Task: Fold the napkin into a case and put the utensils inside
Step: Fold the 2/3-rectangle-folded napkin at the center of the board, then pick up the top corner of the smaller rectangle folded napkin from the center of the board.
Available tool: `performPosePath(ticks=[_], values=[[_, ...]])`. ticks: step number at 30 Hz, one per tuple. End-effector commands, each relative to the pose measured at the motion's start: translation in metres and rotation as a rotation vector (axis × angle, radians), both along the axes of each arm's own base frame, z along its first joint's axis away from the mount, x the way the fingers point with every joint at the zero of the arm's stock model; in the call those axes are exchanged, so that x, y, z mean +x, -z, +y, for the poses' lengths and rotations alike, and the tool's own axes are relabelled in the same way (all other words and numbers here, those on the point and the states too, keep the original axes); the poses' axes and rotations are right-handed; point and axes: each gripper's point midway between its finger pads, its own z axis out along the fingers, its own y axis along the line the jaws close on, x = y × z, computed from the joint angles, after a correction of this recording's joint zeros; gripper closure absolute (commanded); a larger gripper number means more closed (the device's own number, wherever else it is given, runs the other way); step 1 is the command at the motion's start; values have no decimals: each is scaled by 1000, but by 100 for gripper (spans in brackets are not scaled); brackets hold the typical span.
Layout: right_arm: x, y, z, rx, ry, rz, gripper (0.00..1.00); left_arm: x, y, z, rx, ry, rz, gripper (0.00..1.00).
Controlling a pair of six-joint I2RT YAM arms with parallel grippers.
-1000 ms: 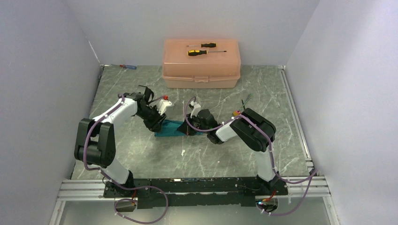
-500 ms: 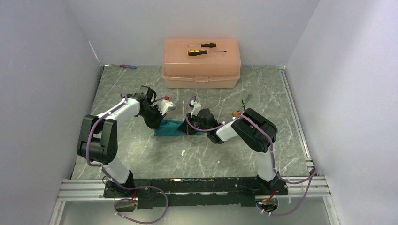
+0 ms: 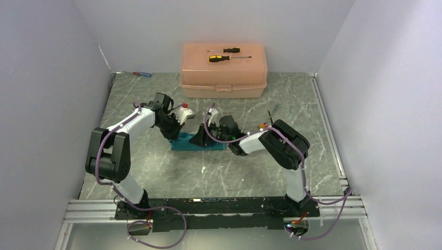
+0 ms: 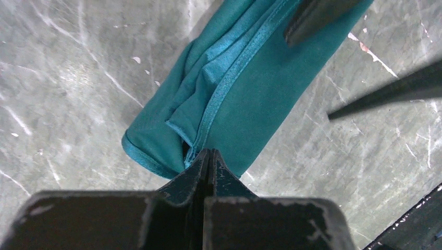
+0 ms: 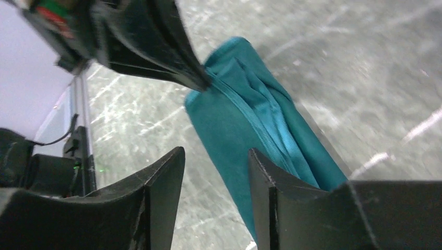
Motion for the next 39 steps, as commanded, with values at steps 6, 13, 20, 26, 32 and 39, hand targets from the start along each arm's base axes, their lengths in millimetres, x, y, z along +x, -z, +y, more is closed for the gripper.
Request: performPosePath(ticks=[6, 13, 20, 26, 32, 39], values=[[-3, -47, 30, 124, -208, -181, 45, 20, -17, -7, -25, -8, -59, 97], [-15, -34, 26, 112, -333, -298, 32, 17, -30, -9, -55, -23, -25, 97], [-18, -25, 19, 55, -527, -505, 26, 24, -48, 19, -99, -226, 55, 92], [-12, -32, 23, 103, -647, -614, 28, 49, -47, 33, -125, -340, 128, 87], [-8, -34, 39, 84, -700, -643, 35, 58, -44, 27, -157, -353, 160, 84], [-12, -25, 58, 42, -693, -670, 45, 56, -34, 33, -122, -351, 156, 83]])
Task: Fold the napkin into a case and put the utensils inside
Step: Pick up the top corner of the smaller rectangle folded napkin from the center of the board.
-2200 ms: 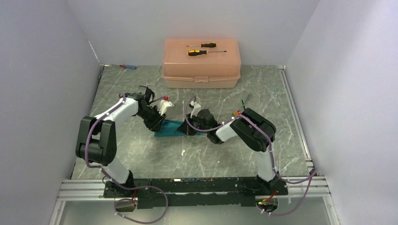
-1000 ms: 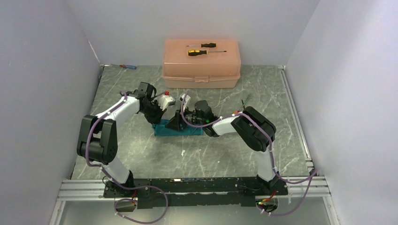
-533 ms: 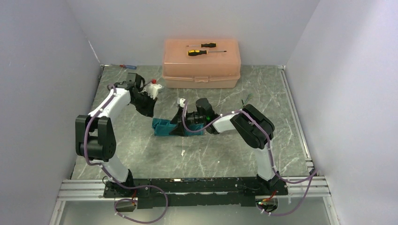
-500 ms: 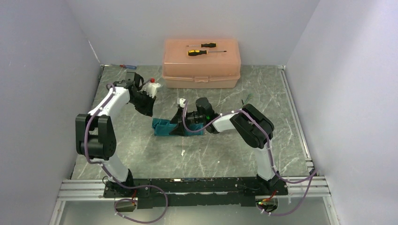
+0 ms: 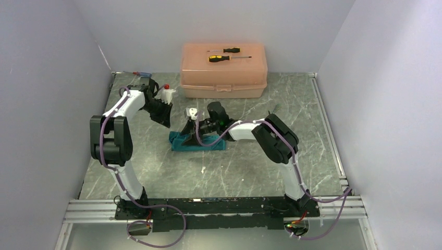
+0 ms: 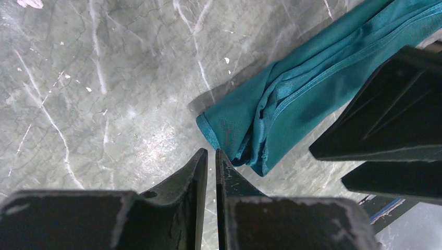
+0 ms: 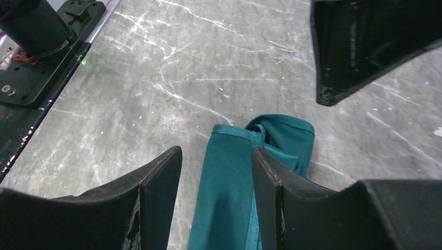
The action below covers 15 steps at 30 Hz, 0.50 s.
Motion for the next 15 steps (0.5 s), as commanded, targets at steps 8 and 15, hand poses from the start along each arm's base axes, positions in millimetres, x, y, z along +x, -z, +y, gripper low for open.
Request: performPosePath(ticks=[8, 15], values=[[14, 12, 37, -44, 9, -117, 46, 25, -21, 18, 14, -64, -69, 71], [22, 10, 42, -54, 46, -129, 44, 37, -31, 37, 31, -102, -121, 66]])
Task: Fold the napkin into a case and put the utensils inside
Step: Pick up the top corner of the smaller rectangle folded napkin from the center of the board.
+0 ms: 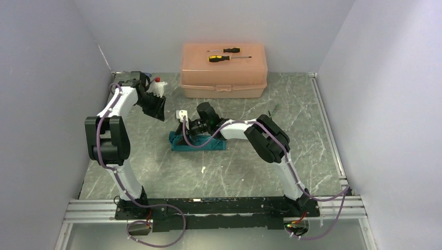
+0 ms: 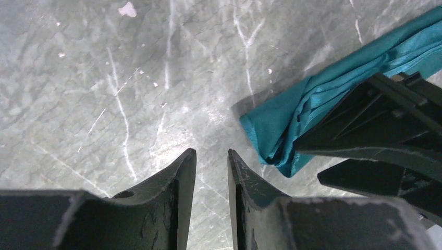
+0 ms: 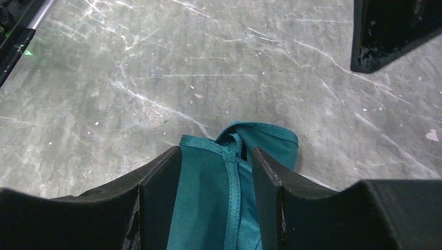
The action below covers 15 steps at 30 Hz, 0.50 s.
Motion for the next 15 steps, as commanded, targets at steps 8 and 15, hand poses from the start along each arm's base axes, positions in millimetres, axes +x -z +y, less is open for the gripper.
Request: performPosePath(ticks=[8, 15], values=[[0, 2, 14, -54, -64, -5, 45, 10, -17, 19, 5, -55, -54, 62], [-9, 6, 13, -62, -82, -2, 52, 11, -18, 26, 2, -71, -58, 62]])
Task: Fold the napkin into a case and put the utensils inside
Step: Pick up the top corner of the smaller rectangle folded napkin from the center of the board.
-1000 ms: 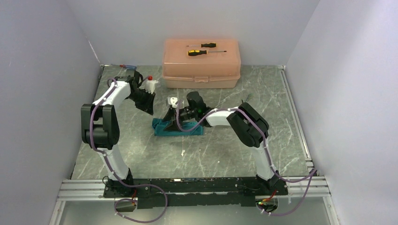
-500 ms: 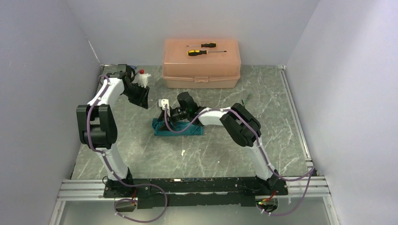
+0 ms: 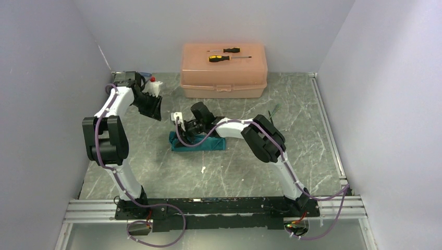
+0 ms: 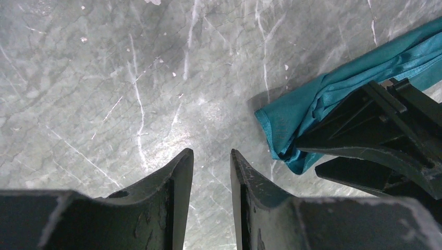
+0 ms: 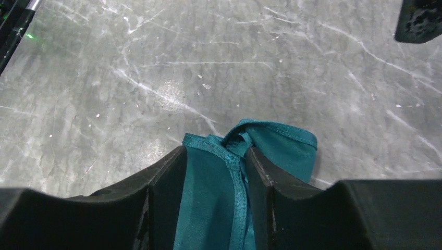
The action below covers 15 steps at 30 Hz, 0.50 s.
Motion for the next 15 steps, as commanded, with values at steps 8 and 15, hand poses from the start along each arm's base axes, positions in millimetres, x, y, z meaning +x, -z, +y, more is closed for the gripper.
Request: performPosePath(ticks=[8, 15], values=[[-2, -15, 6, 53, -20, -49, 64, 6, -19, 7, 13, -22, -71, 64], [2, -24, 1, 67, 12, -94, 61, 4, -17, 6, 6, -21, -59, 64]])
